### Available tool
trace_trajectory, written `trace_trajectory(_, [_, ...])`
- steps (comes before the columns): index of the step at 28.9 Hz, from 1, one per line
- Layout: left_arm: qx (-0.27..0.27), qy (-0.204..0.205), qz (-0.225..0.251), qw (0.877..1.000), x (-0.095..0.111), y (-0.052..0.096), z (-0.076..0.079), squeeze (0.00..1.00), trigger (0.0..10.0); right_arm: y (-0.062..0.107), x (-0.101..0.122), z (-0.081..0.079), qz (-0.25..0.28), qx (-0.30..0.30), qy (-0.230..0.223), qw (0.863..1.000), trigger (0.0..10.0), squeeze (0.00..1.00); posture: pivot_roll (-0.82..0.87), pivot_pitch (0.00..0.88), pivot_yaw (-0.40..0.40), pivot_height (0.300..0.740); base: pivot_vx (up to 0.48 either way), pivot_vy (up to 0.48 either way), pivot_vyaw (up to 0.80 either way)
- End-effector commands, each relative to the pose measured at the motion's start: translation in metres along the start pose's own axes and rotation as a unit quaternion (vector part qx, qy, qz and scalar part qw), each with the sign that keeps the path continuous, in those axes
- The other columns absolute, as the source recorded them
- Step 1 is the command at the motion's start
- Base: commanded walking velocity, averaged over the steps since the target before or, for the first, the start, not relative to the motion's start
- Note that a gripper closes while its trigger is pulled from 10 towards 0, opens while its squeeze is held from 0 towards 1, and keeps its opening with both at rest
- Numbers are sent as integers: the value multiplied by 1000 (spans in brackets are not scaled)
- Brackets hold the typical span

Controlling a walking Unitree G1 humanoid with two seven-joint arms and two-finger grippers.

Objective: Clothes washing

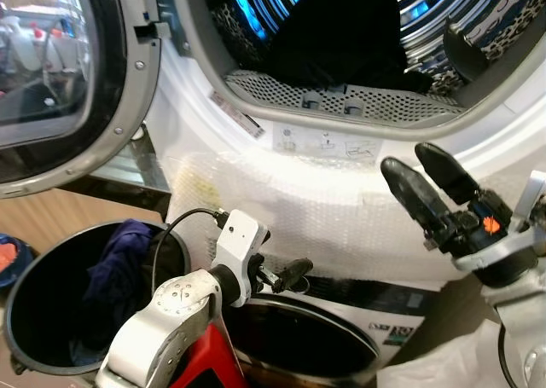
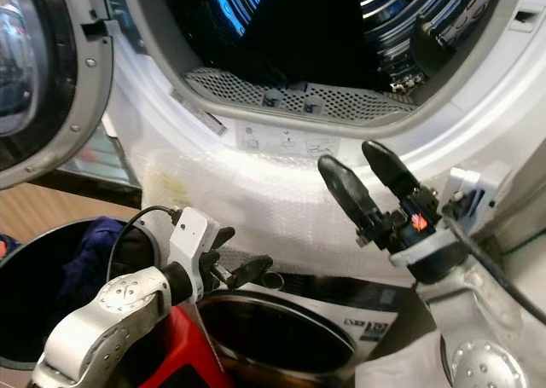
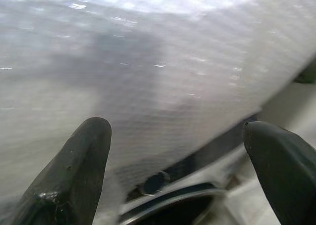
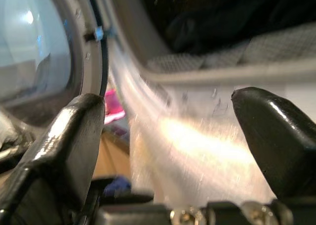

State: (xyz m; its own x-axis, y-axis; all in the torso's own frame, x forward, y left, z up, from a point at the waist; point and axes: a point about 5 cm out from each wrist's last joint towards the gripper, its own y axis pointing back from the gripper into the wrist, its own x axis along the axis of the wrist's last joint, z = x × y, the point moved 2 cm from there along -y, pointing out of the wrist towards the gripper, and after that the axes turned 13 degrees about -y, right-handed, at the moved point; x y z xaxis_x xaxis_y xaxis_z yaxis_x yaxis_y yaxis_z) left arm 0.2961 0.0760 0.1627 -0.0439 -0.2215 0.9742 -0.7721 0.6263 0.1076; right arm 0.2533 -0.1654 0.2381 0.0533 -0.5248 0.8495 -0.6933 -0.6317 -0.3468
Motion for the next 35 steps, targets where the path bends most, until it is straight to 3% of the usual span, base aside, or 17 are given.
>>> trace_trajectory(1, [12, -10, 2, 1000, -2, -3, -2, 0, 10000, 3, -4, 4, -6, -2, 8, 1000, 10000, 0, -48, 0, -30, 740, 0, 0, 0])
trace_trajectory(9, [38, -13, 13, 999, -14, -5, 4, 0, 10000, 17, -36, 30, -39, -55, -32, 997, 10000, 0, -38, 0, -34, 740, 0, 0, 0])
trace_trajectory(17, [126, -33, -3, 991, -41, 5, -7, 0, 10000, 36, -75, 61, -21, -183, -44, 982, 10000, 0, -33, 0, -27, 740, 0, 0, 0])
trace_trajectory(24, [171, -63, 0, 983, -49, 21, -15, 0, 10000, 45, -91, 62, -28, -222, -50, 973, 10000, 0, -29, 0, -21, 740, 0, 0, 0])
trace_trajectory(31, [209, -41, -15, 977, -62, 52, -23, 0, 10000, 52, -102, 52, -42, -214, 10, 976, 10000, 0, -16, 0, -16, 740, 0, 0, 0])
trace_trajectory(35, [264, -30, -26, 964, -67, 68, -32, 0, 10000, 58, -106, 51, -55, -221, 25, 974, 10000, 0, -6, 0, -17, 740, 0, 0, 0])
